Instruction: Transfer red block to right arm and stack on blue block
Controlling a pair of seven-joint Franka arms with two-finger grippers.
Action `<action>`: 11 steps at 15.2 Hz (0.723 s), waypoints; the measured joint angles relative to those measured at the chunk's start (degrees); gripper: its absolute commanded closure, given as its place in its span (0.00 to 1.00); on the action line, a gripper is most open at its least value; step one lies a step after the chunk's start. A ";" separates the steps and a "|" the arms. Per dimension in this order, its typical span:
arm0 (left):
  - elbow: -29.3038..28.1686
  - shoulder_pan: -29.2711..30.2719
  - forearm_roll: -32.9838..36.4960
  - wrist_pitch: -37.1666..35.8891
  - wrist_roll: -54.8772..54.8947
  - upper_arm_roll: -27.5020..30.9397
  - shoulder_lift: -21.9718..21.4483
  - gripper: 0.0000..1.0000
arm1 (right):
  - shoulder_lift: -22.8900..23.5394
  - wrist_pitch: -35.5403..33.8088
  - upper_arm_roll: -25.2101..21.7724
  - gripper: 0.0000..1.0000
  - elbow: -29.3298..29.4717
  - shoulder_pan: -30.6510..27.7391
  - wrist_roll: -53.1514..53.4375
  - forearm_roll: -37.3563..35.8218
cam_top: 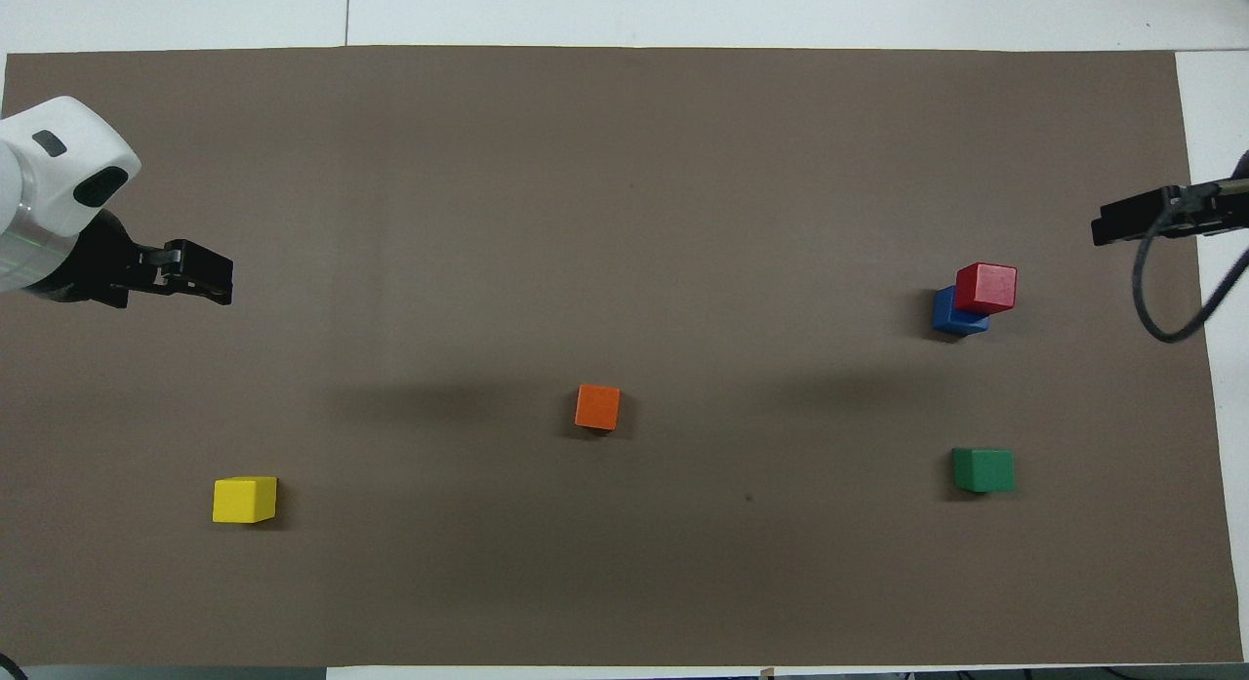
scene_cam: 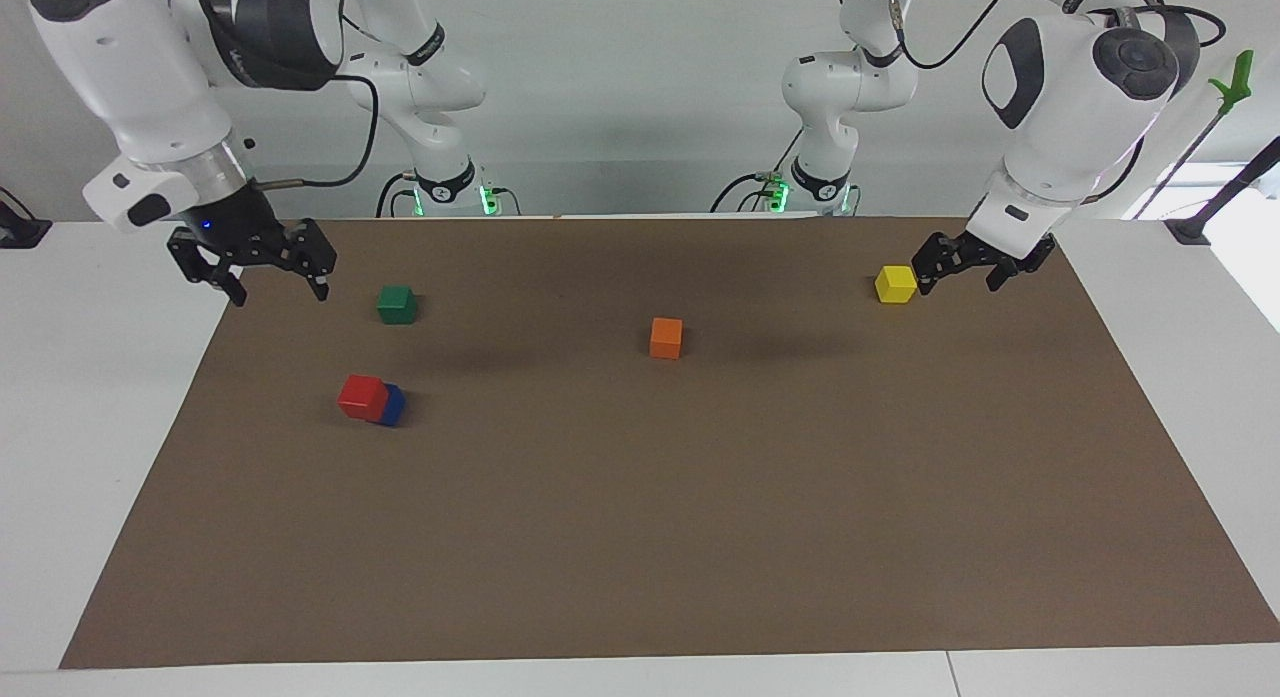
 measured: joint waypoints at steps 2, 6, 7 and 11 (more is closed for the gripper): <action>0.06 0.00 0.00 0.00 0.00 0.00 -0.01 0.00 | -0.91 -6.19 0.19 0.00 2.60 0.02 -0.22 0.00; 0.25 -0.01 0.00 0.01 0.00 0.00 -0.01 0.00 | -2.78 -12.97 0.31 0.00 3.57 0.01 -0.22 0.00; 0.27 -0.01 0.00 0.02 0.00 0.00 -0.01 0.00 | -3.15 -13.95 0.30 0.00 3.40 -0.09 -0.22 0.00; 0.28 -0.02 0.00 0.02 0.00 0.00 -0.01 0.00 | -4.61 -12.13 0.26 0.00 -0.52 -1.48 -0.76 0.00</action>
